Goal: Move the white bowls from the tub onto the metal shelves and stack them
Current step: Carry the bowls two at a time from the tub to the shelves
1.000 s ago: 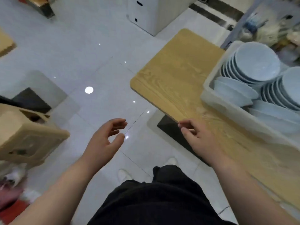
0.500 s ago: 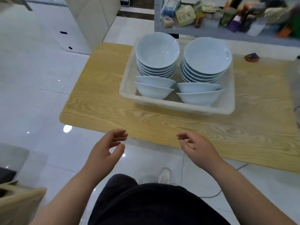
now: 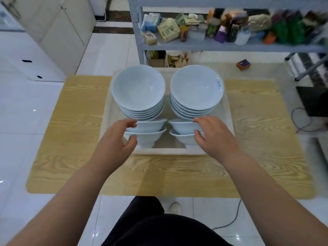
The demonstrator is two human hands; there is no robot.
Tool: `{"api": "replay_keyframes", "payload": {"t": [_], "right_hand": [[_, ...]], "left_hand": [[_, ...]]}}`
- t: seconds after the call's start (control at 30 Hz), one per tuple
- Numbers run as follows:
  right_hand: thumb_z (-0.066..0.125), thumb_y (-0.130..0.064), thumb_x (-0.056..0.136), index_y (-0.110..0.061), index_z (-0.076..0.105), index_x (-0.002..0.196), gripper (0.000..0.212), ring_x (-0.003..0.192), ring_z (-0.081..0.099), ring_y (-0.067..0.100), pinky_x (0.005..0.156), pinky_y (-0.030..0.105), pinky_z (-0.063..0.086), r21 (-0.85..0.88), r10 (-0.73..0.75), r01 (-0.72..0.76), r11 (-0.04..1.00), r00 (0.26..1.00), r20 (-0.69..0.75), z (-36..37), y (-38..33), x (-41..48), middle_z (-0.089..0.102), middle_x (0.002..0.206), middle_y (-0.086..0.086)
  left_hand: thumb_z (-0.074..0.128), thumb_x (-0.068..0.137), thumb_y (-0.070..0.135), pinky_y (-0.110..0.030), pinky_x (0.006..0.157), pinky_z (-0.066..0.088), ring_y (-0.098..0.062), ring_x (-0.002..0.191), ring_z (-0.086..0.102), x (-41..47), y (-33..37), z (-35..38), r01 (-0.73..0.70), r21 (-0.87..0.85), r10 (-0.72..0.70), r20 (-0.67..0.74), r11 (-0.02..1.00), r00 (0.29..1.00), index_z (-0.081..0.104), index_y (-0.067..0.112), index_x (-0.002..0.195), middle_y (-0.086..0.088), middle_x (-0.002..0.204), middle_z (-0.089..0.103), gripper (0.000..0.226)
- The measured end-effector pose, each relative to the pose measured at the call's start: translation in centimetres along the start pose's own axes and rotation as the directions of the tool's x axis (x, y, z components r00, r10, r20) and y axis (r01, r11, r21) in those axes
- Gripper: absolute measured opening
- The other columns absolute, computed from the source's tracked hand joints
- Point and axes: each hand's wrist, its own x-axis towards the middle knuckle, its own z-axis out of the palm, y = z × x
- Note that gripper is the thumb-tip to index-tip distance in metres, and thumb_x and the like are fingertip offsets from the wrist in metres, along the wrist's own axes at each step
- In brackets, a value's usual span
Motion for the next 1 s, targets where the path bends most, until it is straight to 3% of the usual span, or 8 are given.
{"api": "replay_keyframes", "payload": {"t": [0.1,0.2,0.33,0.43,0.67,0.87,1.0], "right_hand": [[0.061,-0.026,0.085,-0.006,0.057,0.126,0.046,0.110,0.056,0.032,0.093,0.046,0.049,-0.124,0.084,-0.067,0.990,0.987,0.134,0.1,0.8,3.9,0.062,0.115,0.013],[0.063,-0.033,0.086,-0.008,0.051,0.134,0.055,0.118,0.051,0.032,0.098,0.046,0.043,-0.236,0.137,-0.068,0.969,0.948,0.287,0.7,1.8,7.3,0.059,0.124,0.013],[0.058,-0.039,0.091,-0.016,0.054,0.128,0.043,0.108,0.057,0.030,0.089,0.041,0.047,-0.247,0.150,-0.055,0.967,0.912,0.383,2.2,2.8,9.6,0.062,0.117,0.008],[0.056,-0.032,0.093,-0.019,0.060,0.115,0.027,0.097,0.057,0.029,0.079,0.040,0.047,-0.238,0.072,0.019,0.971,0.927,0.367,2.9,3.9,10.2,0.063,0.105,0.006],[0.059,-0.022,0.093,-0.019,0.066,0.107,0.016,0.087,0.055,0.027,0.069,0.038,0.047,-0.062,-0.080,0.102,0.993,0.955,0.287,2.3,6.1,9.8,0.061,0.092,0.006],[0.063,-0.004,0.081,-0.013,0.069,0.084,0.012,0.068,0.054,0.030,0.063,0.037,0.042,-0.052,-0.211,0.213,0.976,0.977,0.037,0.7,8.1,9.5,0.061,0.072,0.006],[0.063,-0.004,0.083,-0.012,0.069,0.087,0.011,0.072,0.053,0.029,0.067,0.037,0.038,0.002,-0.300,0.303,0.953,0.946,-0.118,-1.2,6.9,8.3,0.060,0.072,0.005]], "left_hand": [[0.064,0.087,0.015,-0.027,0.103,0.036,-0.020,0.122,0.051,6.6,-1.0,1.2,-0.174,0.225,0.158,0.086,0.959,0.984,0.054,0.013,0.134,-0.003,0.130,0.059,0.048],[0.062,0.090,0.027,-0.039,0.107,0.036,-0.030,0.127,0.049,11.6,-1.9,3.0,-0.211,0.422,0.092,0.284,0.882,0.954,0.046,0.009,0.142,-0.012,0.137,0.055,0.057],[0.053,0.093,0.029,-0.038,0.091,0.047,-0.030,0.104,0.060,15.0,-3.4,4.2,-0.262,0.645,-0.045,0.419,0.718,0.907,0.057,0.016,0.125,-0.006,0.117,0.064,0.035],[0.051,0.092,0.014,-0.039,0.079,0.053,-0.026,0.091,0.063,15.3,-3.8,3.9,-0.239,0.652,-0.087,0.426,0.720,0.900,0.063,0.021,0.111,-0.002,0.102,0.064,0.024],[0.048,0.083,-0.004,-0.035,0.068,0.048,-0.028,0.094,0.064,13.7,-1.1,2.6,-0.182,0.725,-0.026,0.266,0.665,0.964,0.060,0.022,0.123,-0.002,0.106,0.067,0.049],[0.053,0.076,-0.010,-0.033,0.060,0.042,-0.034,0.081,0.063,11.1,1.5,2.2,-0.064,0.717,0.069,0.023,0.694,0.997,0.066,0.013,0.112,-0.008,0.090,0.070,0.044],[0.061,0.070,-0.012,-0.029,0.059,0.033,-0.033,0.073,0.061,7.3,3.8,1.1,-0.013,0.714,0.150,-0.130,0.700,0.980,0.068,0.012,0.106,-0.007,0.082,0.069,0.043]]}}
